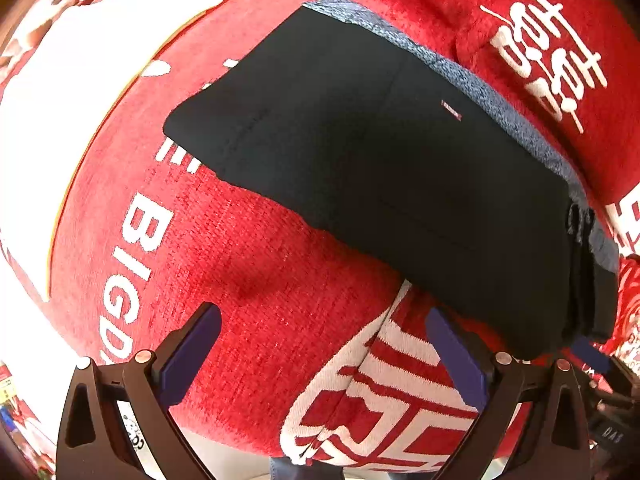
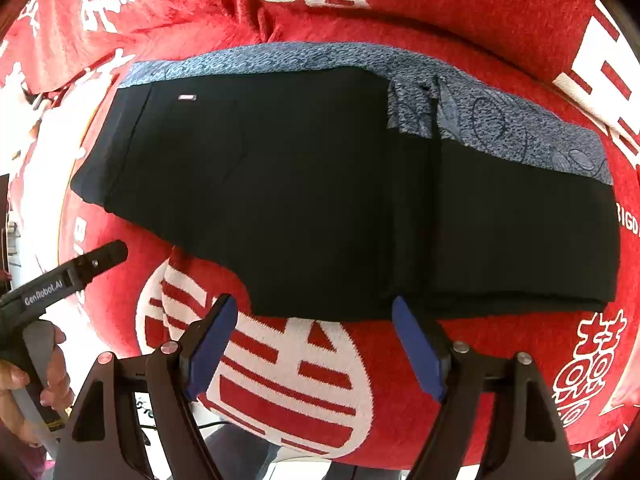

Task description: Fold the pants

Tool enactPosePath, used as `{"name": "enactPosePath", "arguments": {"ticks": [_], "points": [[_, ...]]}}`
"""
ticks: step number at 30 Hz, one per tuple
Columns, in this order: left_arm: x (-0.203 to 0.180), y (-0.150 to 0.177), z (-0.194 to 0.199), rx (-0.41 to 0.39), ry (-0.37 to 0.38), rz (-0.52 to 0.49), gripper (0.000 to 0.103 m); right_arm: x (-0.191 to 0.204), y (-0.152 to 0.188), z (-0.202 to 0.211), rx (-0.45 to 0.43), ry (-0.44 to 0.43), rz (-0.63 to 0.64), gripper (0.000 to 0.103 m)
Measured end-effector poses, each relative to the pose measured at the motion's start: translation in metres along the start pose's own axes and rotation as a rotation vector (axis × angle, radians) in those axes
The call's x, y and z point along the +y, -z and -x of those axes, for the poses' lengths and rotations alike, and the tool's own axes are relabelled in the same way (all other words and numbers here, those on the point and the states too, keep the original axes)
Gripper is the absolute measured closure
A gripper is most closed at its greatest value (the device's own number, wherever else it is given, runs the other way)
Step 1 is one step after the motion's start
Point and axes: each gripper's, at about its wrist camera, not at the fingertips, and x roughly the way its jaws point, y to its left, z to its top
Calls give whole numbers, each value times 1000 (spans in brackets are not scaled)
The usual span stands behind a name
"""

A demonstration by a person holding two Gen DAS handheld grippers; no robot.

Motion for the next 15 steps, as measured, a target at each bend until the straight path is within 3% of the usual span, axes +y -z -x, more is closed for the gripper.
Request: {"name": "enactPosePath", "arguments": {"ticks": [15], "points": [[49,-40,15,-46,42,54,0,27,5,-15,33,-35,18,20]]}}
